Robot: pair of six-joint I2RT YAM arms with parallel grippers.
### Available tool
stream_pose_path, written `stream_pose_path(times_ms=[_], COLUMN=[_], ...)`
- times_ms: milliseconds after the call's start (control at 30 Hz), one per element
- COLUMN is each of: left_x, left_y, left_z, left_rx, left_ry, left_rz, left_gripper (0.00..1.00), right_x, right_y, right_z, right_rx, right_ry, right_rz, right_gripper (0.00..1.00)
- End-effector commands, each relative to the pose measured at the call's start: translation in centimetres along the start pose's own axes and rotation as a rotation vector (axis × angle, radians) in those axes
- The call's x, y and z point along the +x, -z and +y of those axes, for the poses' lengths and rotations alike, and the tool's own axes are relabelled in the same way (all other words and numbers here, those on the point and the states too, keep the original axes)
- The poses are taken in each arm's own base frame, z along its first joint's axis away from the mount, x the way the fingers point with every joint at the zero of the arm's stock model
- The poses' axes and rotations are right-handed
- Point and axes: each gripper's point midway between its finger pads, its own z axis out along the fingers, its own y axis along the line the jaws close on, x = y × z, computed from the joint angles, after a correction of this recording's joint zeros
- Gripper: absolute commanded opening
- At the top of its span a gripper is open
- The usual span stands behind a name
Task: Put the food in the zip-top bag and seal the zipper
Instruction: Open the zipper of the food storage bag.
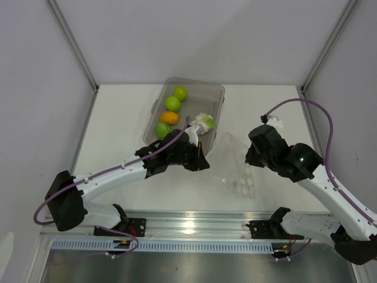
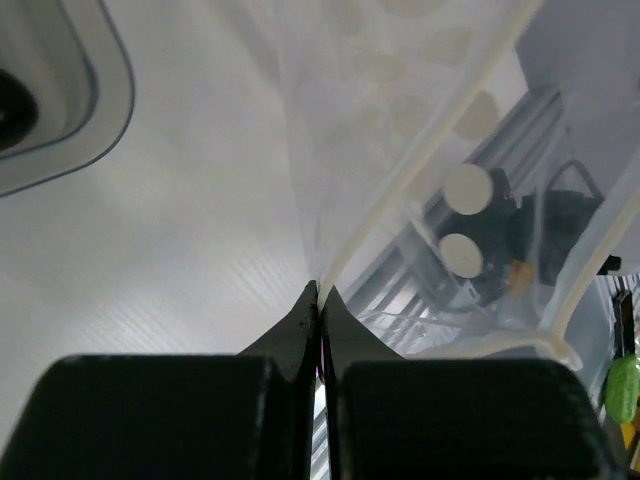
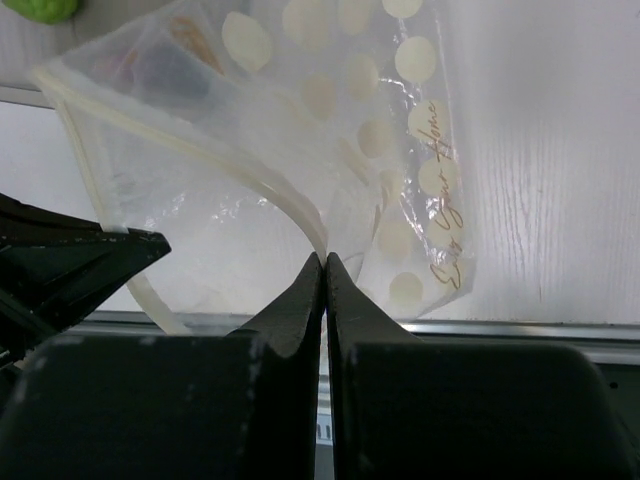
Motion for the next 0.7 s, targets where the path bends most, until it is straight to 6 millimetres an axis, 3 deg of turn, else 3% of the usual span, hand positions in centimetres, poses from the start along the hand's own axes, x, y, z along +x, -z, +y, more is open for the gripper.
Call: stream_pose_path(times_ms=[0,100,300,400,433,600,667], left_x=[-1.6,-1.3,-0.3,-0.7,-1.3,-3.2,-4.6], left_y=[-0.2,-0.5,-0.4,0.1,0.7,3.3,4.9], left_z=[-2.6,-4.1,-4.1,-4.0,-4.2,-4.6,-4.7], left_rx=[0.107,0.207,0.241,0.231,0.226,0.208,0.188], left_ry=[-0.086,-0.084,-0.07,-0.094,-0.11,-0.161,-0.186], left_rz=[0.011,0.013,0.022,-0.003,-0.03,-0.145,-0.214], left_gripper=[0.01,0.1,0.22,0.36,0.47,0.74,0.79], right_x=[0.1,0.8,1.6,2.0,1.8,1.8,1.8], right_y=[-1.2,-2.1,-2.8,-3.0,-2.8,-3.2,-3.4], right_z=[0.7,1.6,2.0,2.3,2.6,2.6,2.5], right_rx=[-0.012,-0.05,-0.08,-0.104,-0.128,-0.128,-0.117], right_ry=[-0.029,-0.054,-0.07,-0.074,-0.08,-0.071,-0.05], right_rz=[-0.001,0.023,0.04,0.042,0.031,0.023,0.023], right_gripper=[0.0,0.0,0.0,0.0,0.0,0.0,0.0])
